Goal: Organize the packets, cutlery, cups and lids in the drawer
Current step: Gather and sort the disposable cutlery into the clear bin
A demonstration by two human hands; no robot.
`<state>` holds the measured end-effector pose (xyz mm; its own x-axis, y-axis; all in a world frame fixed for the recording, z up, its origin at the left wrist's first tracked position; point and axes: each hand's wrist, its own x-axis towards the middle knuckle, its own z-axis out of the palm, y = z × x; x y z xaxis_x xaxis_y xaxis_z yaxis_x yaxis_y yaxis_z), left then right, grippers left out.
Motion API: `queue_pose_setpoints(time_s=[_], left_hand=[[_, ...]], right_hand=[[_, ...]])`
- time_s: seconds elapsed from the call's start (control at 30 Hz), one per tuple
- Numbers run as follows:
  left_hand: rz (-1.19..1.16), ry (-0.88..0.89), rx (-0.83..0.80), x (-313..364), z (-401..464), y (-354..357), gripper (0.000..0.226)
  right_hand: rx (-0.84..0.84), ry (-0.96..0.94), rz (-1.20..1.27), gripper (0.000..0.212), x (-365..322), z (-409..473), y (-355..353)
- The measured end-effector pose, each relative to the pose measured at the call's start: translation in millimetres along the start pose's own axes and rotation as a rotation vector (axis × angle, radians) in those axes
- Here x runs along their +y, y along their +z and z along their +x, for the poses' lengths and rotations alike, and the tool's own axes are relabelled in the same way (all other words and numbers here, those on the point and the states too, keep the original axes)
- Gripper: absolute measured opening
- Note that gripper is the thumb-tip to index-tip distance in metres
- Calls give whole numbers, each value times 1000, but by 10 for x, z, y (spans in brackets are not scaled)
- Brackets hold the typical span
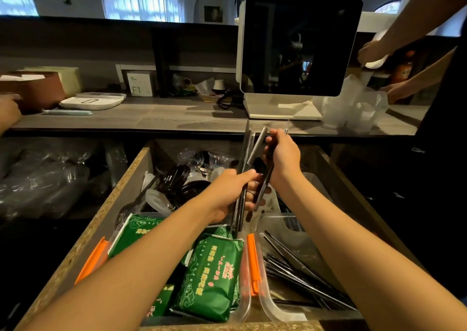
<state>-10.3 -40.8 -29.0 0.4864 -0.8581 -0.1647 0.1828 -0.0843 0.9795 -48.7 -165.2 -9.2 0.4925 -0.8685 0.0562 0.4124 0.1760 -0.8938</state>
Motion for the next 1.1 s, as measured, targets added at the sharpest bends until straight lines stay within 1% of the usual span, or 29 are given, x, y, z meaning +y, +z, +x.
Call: queue_pose_setpoints(time_s=[0.07, 0.17, 0.2, 0.27, 0.3, 0.37, 0.47, 0.53, 0.6, 0.67, 0.7, 0.73, 0.77, 0.87, 0.97, 1.0, 1.03, 1.1], left_hand=[[98, 16, 9, 1, -13, 5, 35], [203, 35, -8, 14, -23, 0, 28], [231, 43, -10, 15, -23, -5, 26], [248, 56, -9, 16, -16, -8, 25], [220, 59, -14, 15, -9, -8, 25], [77, 38, -50, 15, 2, 2, 25], [-192, -49, -120, 64, -31, 29, 23], [-246, -80, -108, 86, -34, 28, 25], [-258, -77, -94, 88, -16, -6, 24], [-283, -64, -102, 81, 24, -57, 22], [-273, -53, -100, 72, 38, -80, 21], [-250, -38, -90, 63, 48, -92, 21], [-215, -12, -70, 52, 54, -98, 21], [-17, 132, 40, 14, 79, -105, 21], [235, 281, 164, 5, 129, -196, 20], [310, 306, 183, 6, 137, -232, 19], [349, 309, 178, 4, 138, -261, 18], [341, 284, 121, -4, 136, -282, 14]], right_hand=[[45, -6, -66, 15, 45, -1, 17], [105, -72, -181, 16, 68, -24, 50], [107, -70, -195, 18, 71, -19, 51], [83, 2, -185, 23, 78, -19, 49], [54, 66, -163, 25, 67, -36, 54], [-42, 164, -126, 31, 66, -27, 40], [-277, 171, -92, 32, 33, 27, -46], [-372, 167, -114, 31, -10, 70, -106], [-368, 116, -121, 29, -25, 132, -151], [-268, 63, -74, 48, -50, 169, -173], [-243, 30, -71, 56, -70, 177, -182], [-242, -9, -89, 58, -91, 180, -186], [-259, -46, -112, 55, -110, 170, -180], [-320, -132, -204, 39, -122, 107, -96], [-360, -140, -283, 36, -111, 78, -60], [-376, -130, -304, 37, -112, 82, -74], [-401, -114, -315, 37, -106, 87, -97], [-471, -98, -351, 37, -78, 92, -132]])
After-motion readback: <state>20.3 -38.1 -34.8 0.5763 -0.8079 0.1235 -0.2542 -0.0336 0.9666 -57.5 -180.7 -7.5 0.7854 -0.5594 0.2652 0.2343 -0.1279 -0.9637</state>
